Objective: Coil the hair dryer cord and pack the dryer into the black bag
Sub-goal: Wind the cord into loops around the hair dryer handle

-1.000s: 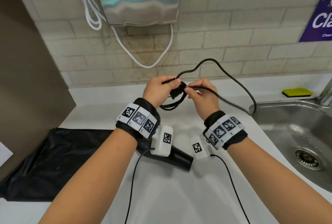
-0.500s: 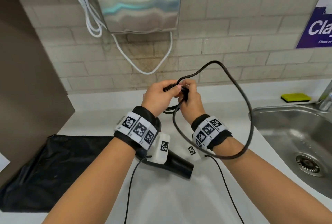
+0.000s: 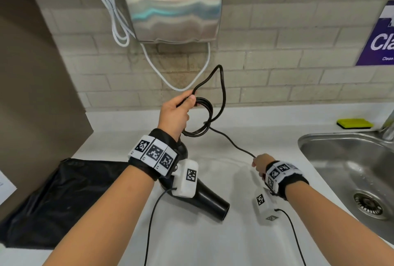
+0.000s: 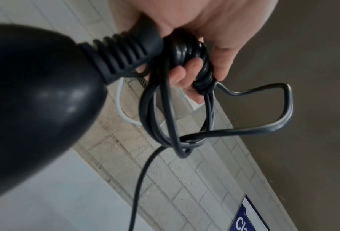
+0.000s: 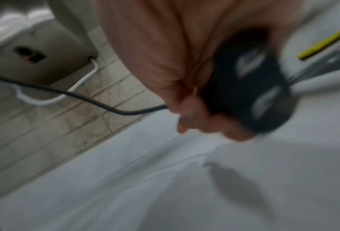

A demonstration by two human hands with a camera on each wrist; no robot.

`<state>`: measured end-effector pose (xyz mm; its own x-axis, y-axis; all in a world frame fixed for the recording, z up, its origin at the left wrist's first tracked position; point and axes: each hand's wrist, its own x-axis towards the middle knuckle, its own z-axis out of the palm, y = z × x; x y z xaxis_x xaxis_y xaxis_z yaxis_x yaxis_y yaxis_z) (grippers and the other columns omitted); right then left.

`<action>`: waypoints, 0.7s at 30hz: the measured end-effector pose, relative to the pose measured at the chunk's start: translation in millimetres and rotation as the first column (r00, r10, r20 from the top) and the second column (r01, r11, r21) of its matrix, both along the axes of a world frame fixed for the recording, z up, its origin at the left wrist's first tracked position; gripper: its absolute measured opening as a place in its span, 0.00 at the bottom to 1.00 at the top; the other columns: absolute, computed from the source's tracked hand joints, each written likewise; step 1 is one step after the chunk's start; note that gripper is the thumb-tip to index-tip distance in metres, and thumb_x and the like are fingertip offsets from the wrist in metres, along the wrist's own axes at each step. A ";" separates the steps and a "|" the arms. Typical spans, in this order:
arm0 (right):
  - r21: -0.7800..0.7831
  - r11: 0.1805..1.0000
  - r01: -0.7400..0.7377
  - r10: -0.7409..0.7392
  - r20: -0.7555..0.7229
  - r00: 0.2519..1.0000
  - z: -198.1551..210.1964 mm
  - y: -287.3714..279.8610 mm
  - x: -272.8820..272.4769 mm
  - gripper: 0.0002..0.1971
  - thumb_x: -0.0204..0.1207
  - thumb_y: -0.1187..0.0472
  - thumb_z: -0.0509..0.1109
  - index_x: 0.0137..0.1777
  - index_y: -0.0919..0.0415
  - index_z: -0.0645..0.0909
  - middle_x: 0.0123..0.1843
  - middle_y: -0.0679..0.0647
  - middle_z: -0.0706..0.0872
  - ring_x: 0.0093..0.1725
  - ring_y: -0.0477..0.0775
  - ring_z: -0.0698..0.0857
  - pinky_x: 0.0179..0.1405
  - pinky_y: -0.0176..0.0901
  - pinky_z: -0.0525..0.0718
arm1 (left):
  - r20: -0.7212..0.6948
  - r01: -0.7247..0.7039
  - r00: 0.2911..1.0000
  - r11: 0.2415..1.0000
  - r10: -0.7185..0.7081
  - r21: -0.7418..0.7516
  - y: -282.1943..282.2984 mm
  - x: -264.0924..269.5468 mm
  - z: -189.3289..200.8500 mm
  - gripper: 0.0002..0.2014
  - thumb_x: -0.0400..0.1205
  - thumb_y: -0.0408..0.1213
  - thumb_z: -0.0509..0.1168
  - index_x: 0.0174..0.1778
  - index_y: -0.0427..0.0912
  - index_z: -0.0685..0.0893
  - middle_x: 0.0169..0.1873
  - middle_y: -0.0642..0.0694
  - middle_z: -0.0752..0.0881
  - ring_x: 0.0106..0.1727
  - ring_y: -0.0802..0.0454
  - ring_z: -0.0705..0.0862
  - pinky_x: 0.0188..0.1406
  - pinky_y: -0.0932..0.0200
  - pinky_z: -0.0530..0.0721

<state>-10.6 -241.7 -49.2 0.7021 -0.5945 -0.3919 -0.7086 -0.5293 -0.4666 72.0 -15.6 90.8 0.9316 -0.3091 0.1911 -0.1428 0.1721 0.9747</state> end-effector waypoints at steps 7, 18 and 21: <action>0.053 0.997 -0.053 0.022 0.464 0.885 14.1 32.6 21.1 0.17 0.80 0.65 0.60 0.68 0.60 0.74 0.62 0.61 0.80 0.48 0.53 0.77 0.53 0.42 0.78 | 0.005 0.072 0.997 0.997 -0.072 0.032 -9.4 -6.9 -0.5 0.14 0.83 0.35 0.63 0.64 0.44 0.82 0.34 0.50 0.86 0.22 0.57 0.61 0.18 0.69 0.63; 0.016 0.810 -0.586 0.326 0.818 0.473 57.8 94.7 43.6 0.13 0.75 0.75 0.65 0.59 0.68 0.79 0.51 0.51 0.81 0.45 0.22 0.78 0.55 0.25 0.73 | 0.019 0.119 0.993 0.992 -0.120 0.043 -10.7 -9.4 0.1 0.14 0.83 0.36 0.62 0.64 0.44 0.82 0.34 0.51 0.85 0.22 0.56 0.61 0.19 0.67 0.63; 0.164 0.902 -0.398 0.083 0.841 0.534 57.1 93.6 49.5 0.12 0.77 0.78 0.59 0.43 0.63 0.81 0.38 0.47 0.80 0.35 0.29 0.80 0.45 0.26 0.74 | 0.027 0.109 0.994 0.993 -0.110 0.046 -6.0 -9.4 -1.0 0.12 0.83 0.35 0.62 0.61 0.43 0.84 0.32 0.51 0.86 0.21 0.56 0.62 0.19 0.67 0.62</action>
